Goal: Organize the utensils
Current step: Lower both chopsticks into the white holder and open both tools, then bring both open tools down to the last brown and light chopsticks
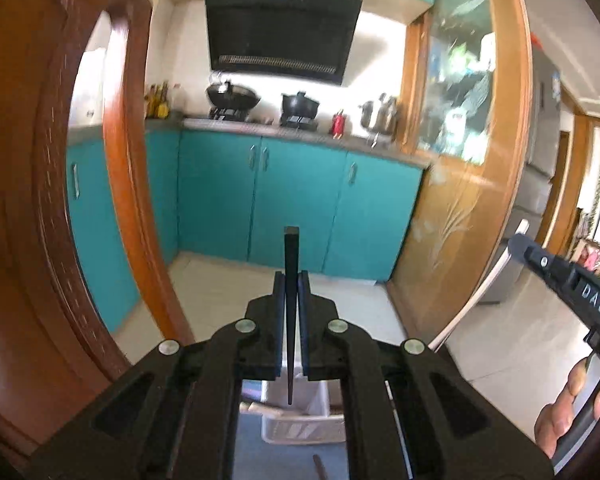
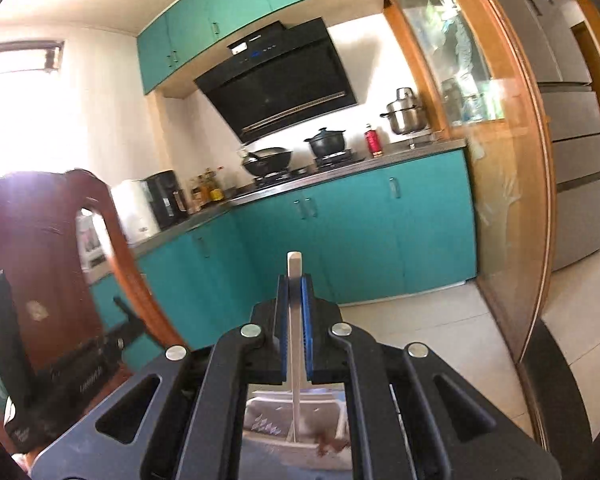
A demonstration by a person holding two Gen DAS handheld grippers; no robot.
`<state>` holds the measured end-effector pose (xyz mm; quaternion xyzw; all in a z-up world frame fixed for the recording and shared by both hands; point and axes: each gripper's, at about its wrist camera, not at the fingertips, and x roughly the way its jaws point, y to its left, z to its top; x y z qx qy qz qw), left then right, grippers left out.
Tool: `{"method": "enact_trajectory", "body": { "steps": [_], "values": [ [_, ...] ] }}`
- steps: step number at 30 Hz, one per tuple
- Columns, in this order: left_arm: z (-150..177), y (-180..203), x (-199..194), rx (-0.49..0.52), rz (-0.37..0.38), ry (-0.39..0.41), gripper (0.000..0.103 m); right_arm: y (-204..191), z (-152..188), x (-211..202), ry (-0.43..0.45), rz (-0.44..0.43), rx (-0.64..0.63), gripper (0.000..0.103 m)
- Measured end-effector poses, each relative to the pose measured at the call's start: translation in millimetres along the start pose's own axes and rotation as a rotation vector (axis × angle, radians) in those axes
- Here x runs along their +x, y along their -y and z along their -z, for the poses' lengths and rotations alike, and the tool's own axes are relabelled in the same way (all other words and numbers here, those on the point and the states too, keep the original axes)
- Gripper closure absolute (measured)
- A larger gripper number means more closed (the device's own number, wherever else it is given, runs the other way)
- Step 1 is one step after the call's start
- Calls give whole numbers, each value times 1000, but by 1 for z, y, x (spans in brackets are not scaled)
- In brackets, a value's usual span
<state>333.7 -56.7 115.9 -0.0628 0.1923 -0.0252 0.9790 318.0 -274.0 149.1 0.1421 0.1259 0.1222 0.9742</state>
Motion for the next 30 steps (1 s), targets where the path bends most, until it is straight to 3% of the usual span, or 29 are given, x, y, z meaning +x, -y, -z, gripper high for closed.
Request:
{"method": "enact_trajectory", "body": {
  "steps": [8,11,13,15,17,21,23,25,28,30],
  "values": [
    [45,-9,10,-30,26,-57,96,13,42,35,-84,19,-23,96],
    [51,-11,-3,-33,40,-33,81,16,45,34,-103,38,-34,95],
    [53,-12,-20,-28,48,0,70,19,43,26,-91,52,-29,86],
    [59,-14,-41,-25,63,35,66,27,43,10,-67,55,0,66],
    [68,-15,-57,-10,75,52,65,39,43,-9,-31,71,40,59],
    [98,-20,-73,-9,69,27,65,79,63,-45,21,188,132,59],
    [121,-23,-61,-17,62,-67,65,107,92,-47,-41,269,197,59],
    [145,-29,-46,-50,31,-169,65,126,128,-29,-204,309,226,59],
    [178,-39,-23,-143,-7,-350,65,120,186,11,-463,262,189,59],
    [192,-44,-19,-179,-46,-404,65,98,215,32,-571,233,87,59]
  ]
}}
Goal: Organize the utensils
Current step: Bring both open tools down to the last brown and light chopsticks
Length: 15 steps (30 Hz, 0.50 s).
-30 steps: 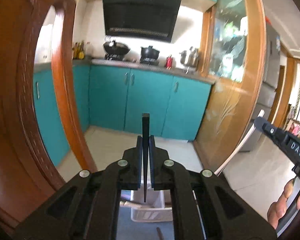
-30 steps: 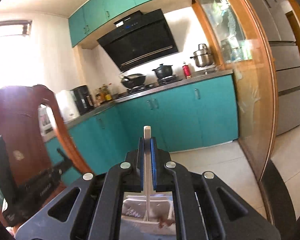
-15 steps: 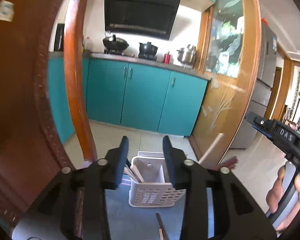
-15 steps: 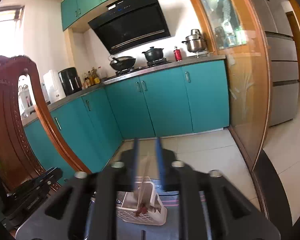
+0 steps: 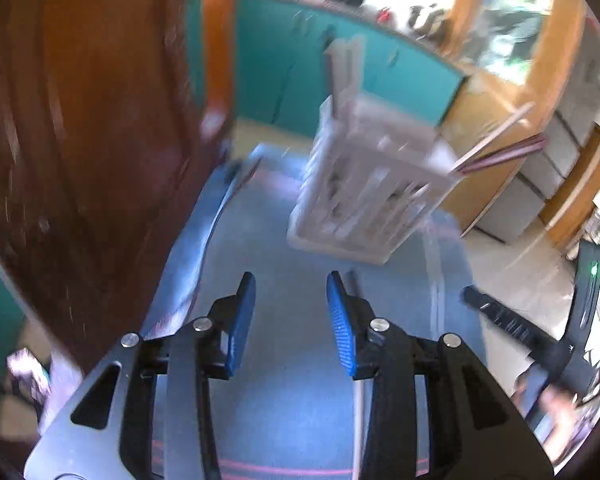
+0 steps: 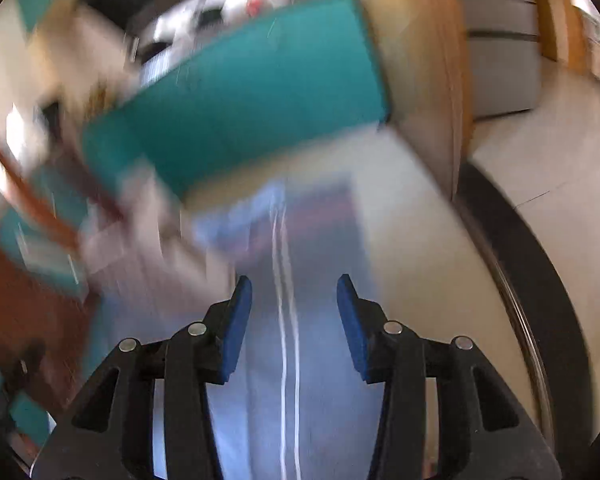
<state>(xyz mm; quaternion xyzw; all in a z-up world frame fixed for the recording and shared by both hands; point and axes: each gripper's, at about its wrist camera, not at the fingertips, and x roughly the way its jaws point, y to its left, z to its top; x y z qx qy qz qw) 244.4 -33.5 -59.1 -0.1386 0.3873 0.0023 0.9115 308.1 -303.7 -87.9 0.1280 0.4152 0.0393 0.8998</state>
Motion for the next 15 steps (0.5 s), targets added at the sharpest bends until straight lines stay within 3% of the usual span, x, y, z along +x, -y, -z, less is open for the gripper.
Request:
{"method": "enact_trajectory", "body": {
  "steps": [3,7,15],
  "values": [
    [4,0,1,6,-25,-1,54,-44,28,33,-106,-15,-173,59],
    [7,2,-3,54,-38,12,50,-79,60,52,-208,-42,-289,59],
    [11,-16,0,36,-56,-23,47,-103,82,63,-239,34,-359,59]
  ]
}}
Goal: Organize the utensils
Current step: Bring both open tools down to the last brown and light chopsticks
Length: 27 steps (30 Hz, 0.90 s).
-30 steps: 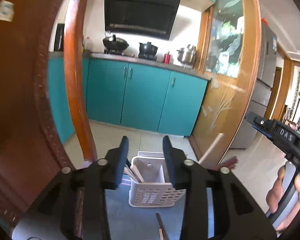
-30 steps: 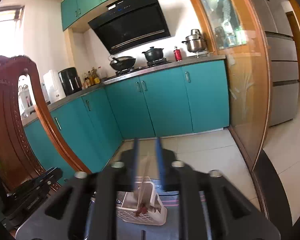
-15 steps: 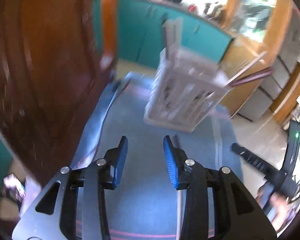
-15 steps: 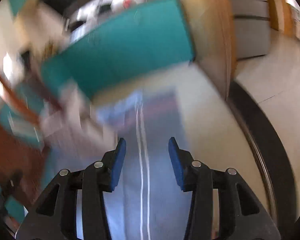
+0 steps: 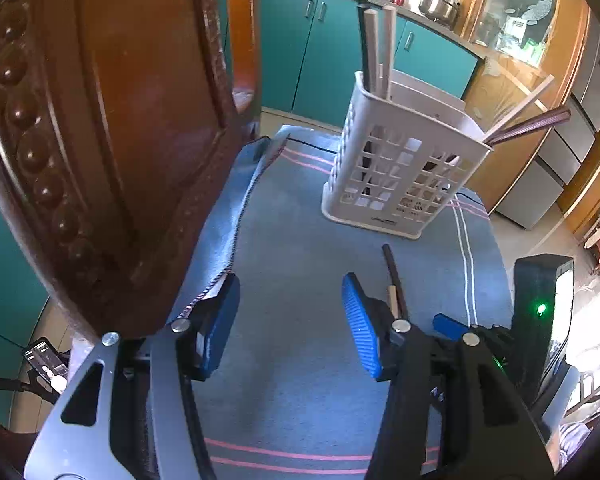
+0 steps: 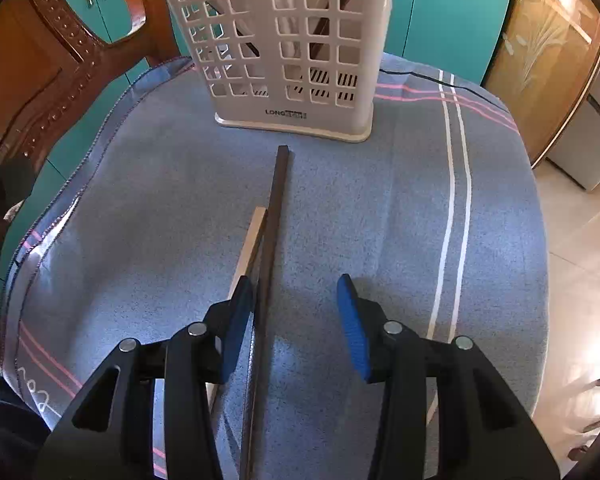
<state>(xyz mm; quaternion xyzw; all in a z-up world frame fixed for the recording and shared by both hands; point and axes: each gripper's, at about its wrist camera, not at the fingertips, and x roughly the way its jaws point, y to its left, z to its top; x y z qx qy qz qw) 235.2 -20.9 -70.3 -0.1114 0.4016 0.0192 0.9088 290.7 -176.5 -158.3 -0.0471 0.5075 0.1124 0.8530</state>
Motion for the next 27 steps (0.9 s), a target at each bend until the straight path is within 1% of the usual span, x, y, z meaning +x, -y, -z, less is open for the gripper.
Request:
{"method": "enact_trajectory", "body": {
  "steps": [3,7,8,9,10,12,13,16,19,22,23,25,26,27],
  "values": [
    [1,-2,1,3,-6,-3,47,4,-4,-1,-8,7,18,59],
    [2,-2,4,4,-9,-14,47,2,-3,0,-5,50,-29,59],
    [3,-2,4,5,-9,-16,47,2,-2,-1,-5,50,-29,59],
    [3,-1,5,7,-9,-17,46,3,-1,-2,-5,46,-26,61],
    [3,1,6,12,-9,-18,47,5,-1,-3,-4,45,-23,66],
    [4,3,9,21,-9,-23,46,8,0,-5,-10,32,-14,94],
    [4,4,11,25,-8,-28,47,10,0,-6,-17,22,-10,95],
    [7,11,18,40,-3,-48,47,19,2,-8,-29,26,14,96],
    [10,19,22,60,9,-67,46,40,8,-16,-51,10,101,97],
    [13,31,27,83,21,-83,45,64,25,-27,-85,-73,225,97],
    [14,34,29,89,24,-88,44,70,33,-30,-98,-114,263,97],
    [15,41,33,104,28,-100,43,76,46,-35,-105,-169,304,96],
    [16,44,35,110,30,-106,42,78,47,-36,-100,-180,317,96],
    [16,46,37,115,31,-112,42,79,45,-37,-94,-184,326,92]
  ]
}}
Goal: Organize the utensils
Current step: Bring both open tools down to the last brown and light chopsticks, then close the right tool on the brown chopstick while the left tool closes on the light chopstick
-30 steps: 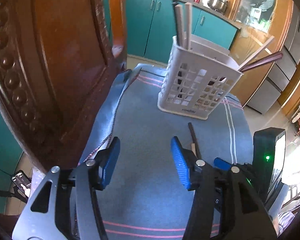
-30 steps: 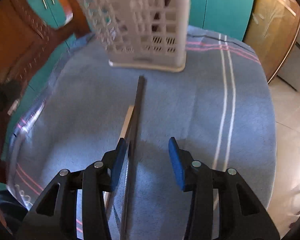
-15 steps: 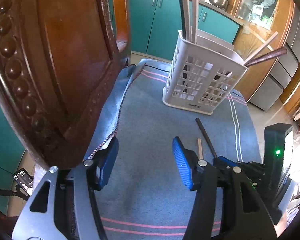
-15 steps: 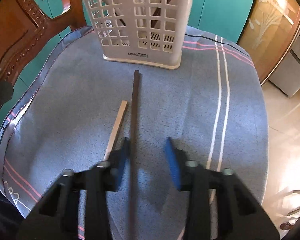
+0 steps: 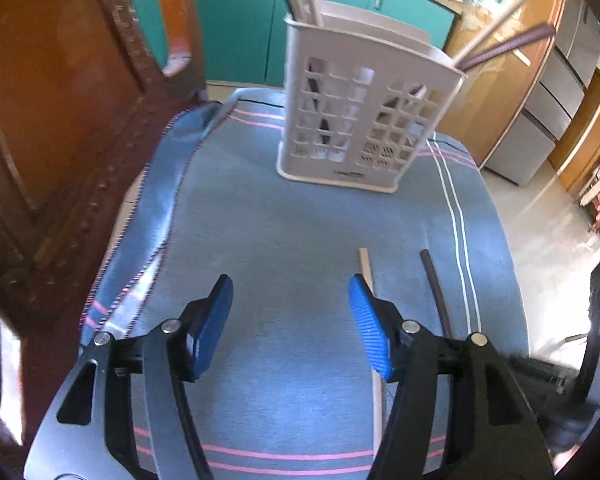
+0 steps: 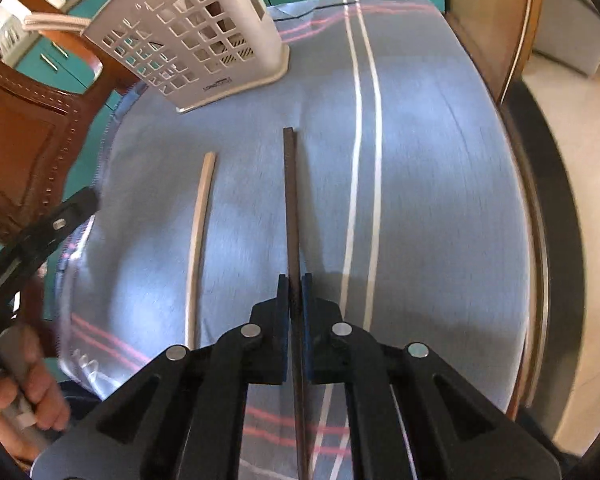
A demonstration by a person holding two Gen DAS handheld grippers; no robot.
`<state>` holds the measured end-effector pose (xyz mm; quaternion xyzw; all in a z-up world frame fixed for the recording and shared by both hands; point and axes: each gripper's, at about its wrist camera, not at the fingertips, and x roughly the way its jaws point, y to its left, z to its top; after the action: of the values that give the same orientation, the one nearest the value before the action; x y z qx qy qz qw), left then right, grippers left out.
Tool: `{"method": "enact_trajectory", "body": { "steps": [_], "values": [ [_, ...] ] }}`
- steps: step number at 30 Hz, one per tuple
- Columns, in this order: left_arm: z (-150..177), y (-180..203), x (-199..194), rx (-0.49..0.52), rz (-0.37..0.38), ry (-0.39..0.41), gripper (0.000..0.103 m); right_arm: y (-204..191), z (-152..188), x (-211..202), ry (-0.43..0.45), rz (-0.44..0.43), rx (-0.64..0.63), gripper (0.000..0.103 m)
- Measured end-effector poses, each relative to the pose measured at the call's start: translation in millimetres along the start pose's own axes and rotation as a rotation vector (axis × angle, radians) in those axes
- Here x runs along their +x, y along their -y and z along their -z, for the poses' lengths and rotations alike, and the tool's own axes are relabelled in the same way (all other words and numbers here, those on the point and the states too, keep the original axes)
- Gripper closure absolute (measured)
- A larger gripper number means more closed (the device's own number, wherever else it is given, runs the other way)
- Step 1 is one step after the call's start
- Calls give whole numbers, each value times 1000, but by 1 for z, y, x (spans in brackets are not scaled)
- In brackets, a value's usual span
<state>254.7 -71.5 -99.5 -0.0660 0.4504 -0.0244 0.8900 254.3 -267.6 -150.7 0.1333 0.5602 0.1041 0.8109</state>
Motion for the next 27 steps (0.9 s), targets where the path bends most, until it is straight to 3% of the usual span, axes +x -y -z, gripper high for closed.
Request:
{"method": "enact_trajectory", "body": {
  "steps": [2,5,8,10,11,12,13,20,27],
  "values": [
    [0,6,8,16,4,-21,42,-4,-11,-1,19,21,-11,82],
    [1,12,20,29,1,-53,42,-12,-31,-2,47,106,-94,76],
    [1,15,29,37,-7,-73,42,-27,-41,16,-19,109,-208,75],
    [1,15,32,37,-9,-78,42,-37,-50,21,0,161,-285,75],
    [1,16,32,38,-10,-80,41,-38,-55,23,1,171,-283,80],
    [1,16,33,40,-10,-82,41,-35,-60,23,2,185,-257,93],
    [1,16,34,42,-11,-83,41,-29,-64,22,-3,171,-219,95],
    [1,25,41,63,-11,-99,39,2,-60,7,28,121,-7,96],
    [2,48,70,137,-18,-123,38,8,-60,0,46,117,-17,95]
  ]
}}
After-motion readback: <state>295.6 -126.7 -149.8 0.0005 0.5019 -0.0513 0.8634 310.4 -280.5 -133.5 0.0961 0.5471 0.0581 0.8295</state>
